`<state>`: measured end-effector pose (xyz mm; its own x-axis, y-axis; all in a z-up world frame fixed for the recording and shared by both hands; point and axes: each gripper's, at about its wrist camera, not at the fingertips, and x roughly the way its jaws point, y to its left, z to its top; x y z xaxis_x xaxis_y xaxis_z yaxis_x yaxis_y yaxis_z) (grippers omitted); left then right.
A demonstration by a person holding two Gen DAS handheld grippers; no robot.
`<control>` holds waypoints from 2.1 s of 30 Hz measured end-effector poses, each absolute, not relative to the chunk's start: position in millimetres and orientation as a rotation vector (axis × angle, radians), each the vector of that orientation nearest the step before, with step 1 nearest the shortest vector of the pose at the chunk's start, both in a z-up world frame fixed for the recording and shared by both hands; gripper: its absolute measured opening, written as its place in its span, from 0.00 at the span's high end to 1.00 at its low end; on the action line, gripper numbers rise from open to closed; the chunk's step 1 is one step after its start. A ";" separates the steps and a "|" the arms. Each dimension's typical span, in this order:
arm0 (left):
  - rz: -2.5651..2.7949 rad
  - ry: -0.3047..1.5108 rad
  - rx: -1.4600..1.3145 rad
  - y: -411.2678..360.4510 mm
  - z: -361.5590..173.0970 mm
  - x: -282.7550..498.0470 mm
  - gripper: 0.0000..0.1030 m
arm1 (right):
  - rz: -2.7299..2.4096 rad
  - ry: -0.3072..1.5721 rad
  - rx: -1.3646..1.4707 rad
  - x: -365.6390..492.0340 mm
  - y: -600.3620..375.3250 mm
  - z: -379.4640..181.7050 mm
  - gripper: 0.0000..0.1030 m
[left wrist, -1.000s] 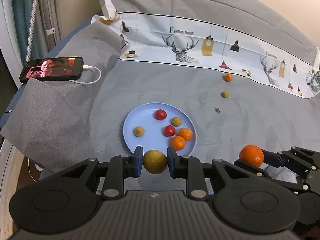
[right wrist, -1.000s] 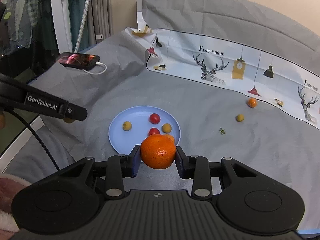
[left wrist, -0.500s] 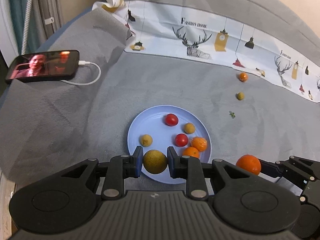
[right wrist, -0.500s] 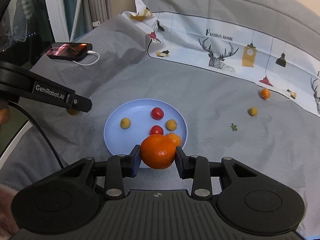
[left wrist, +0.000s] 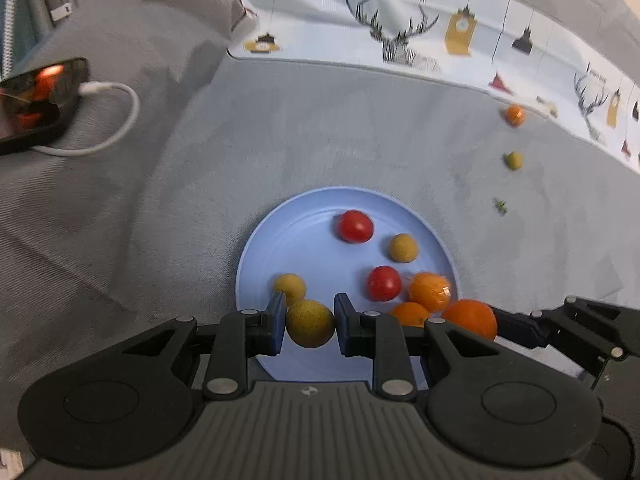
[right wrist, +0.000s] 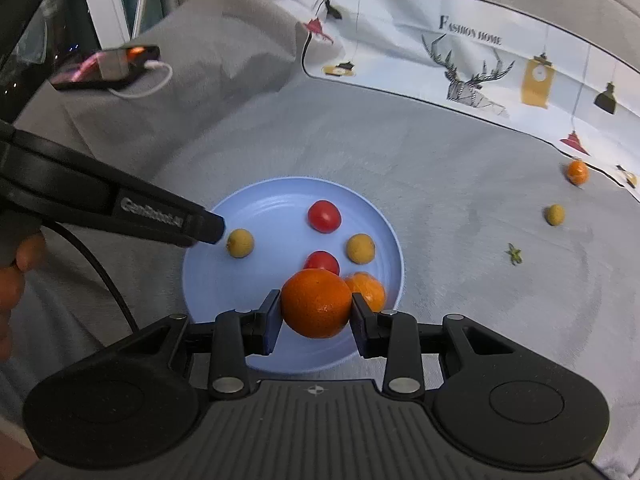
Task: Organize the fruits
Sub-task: 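Lower the yellow fruit and orange over the blue plate with both tools, then open both tools to drop the yellow fruit and orange onto the plate, then lift both tools away from the plate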
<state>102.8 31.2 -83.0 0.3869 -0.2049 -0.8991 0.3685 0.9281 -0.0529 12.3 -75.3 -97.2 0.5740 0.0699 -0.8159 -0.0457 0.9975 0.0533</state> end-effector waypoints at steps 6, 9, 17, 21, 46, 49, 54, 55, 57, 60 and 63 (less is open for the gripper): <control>-0.370 1.152 0.195 23.1 -109.0 121.2 0.72 | 0.085 0.974 -0.009 34.3 -72.7 -118.0 0.64; -0.442 1.138 0.186 22.1 -107.1 122.7 0.42 | 0.111 0.986 -0.043 42.0 -69.6 -123.1 0.59; -0.408 1.047 0.188 37.0 -78.6 80.8 0.00 | 0.051 1.002 -0.042 5.3 -71.6 -107.4 0.13; -0.342 1.055 0.200 43.9 -65.7 48.4 0.00 | 0.020 1.037 0.031 -21.9 -77.4 -97.2 0.10; -0.180 0.905 0.218 63.5 27.7 -63.2 0.00 | -0.117 0.664 -0.003 -155.7 -79.2 8.4 0.01; -0.185 0.884 0.220 63.4 33.4 -72.7 0.00 | -0.121 0.633 -0.009 -166.5 -77.0 15.0 0.01; -0.194 0.851 0.220 65.8 42.1 -86.9 0.00 | -0.126 0.593 -0.016 -181.3 -72.4 24.5 0.01; -0.196 0.846 0.219 65.9 43.9 -89.4 0.00 | -0.126 0.584 -0.020 -183.3 -70.4 26.2 0.01; -0.198 0.836 0.218 66.8 46.2 -92.0 0.00 | -0.120 0.569 -0.026 -188.0 -68.1 29.4 0.01; -0.200 0.824 0.214 69.0 49.5 -96.0 0.00 | -0.118 0.556 -0.036 -192.4 -65.7 32.5 0.01; -0.201 0.816 0.209 71.0 52.0 -99.1 0.00 | -0.118 0.548 -0.043 -194.9 -63.9 35.0 0.01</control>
